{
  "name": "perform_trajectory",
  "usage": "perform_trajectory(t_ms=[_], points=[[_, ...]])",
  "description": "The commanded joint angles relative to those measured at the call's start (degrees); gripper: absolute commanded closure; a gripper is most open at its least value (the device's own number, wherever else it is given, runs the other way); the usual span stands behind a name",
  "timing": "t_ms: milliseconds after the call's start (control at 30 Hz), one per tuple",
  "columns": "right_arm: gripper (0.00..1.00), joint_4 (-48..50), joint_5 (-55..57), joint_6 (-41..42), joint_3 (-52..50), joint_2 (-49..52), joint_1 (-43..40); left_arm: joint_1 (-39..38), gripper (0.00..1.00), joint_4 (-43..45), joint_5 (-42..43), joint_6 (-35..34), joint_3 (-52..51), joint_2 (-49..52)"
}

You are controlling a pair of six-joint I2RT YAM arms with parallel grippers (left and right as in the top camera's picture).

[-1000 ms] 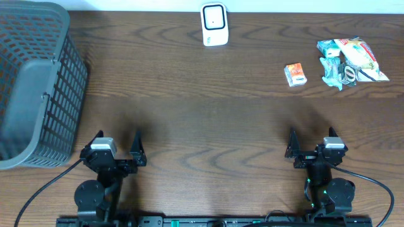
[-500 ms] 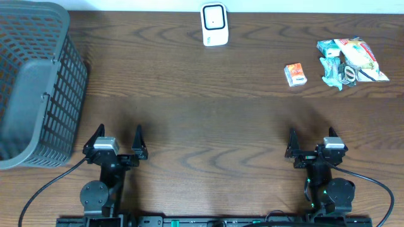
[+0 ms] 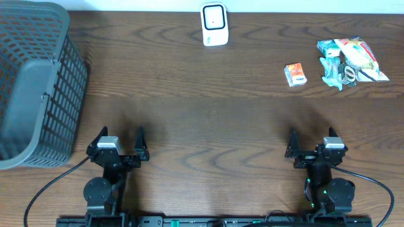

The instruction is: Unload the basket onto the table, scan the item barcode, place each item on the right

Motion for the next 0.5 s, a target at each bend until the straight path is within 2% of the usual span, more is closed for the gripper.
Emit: perform_trajectory(t_ms=[0, 167, 467], points=[[0.01, -0.3, 0.1, -0.7, -0.1, -0.4, 0.1, -0.3, 0.03, -3.9, 0.4, 0.0, -0.3, -0.5], [0.01, -0.3, 0.1, -0.7, -0.1, -0.4, 0.1, -0.3, 0.02, -3.9, 0.7, 4.0, -0.3, -0.5], [0.01, -0.3, 0.1, -0.7, -0.1, -0.4, 0.1, -0.3, 0.02, -4.0, 0.8, 5.5, -0.3, -0.5]])
